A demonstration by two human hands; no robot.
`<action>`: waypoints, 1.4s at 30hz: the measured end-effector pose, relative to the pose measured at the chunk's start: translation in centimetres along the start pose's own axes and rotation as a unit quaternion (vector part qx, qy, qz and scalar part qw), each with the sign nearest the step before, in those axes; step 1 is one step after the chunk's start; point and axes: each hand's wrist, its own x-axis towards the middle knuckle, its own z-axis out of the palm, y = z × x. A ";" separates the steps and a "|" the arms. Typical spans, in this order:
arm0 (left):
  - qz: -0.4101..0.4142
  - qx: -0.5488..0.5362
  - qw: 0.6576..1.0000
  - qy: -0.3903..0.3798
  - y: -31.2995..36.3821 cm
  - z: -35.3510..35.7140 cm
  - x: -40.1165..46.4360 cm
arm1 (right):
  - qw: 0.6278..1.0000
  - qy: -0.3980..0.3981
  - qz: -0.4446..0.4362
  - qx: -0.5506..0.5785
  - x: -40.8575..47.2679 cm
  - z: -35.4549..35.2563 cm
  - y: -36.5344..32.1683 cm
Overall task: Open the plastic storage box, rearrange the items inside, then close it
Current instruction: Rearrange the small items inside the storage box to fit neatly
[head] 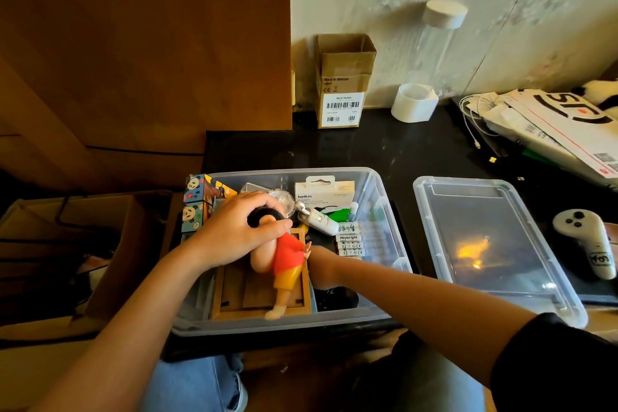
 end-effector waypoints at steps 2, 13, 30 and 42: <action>0.001 0.002 1.000 0.002 0.0 0.0 0.0 | 1.000 -0.002 0.008 0.030 0.1 0.0 -0.1; 0.000 0.008 1.000 0.004 -0.3 0.0 0.1 | 0.999 -0.019 -0.039 -0.026 -0.7 -0.4 -0.6; 0.012 0.063 0.998 0.011 -0.8 0.0 0.1 | 0.975 -0.010 0.058 -0.215 -3.6 -3.7 4.0; 0.018 0.068 0.997 0.015 -0.7 0.1 0.0 | 0.966 0.023 0.070 -0.248 -3.2 -2.3 3.7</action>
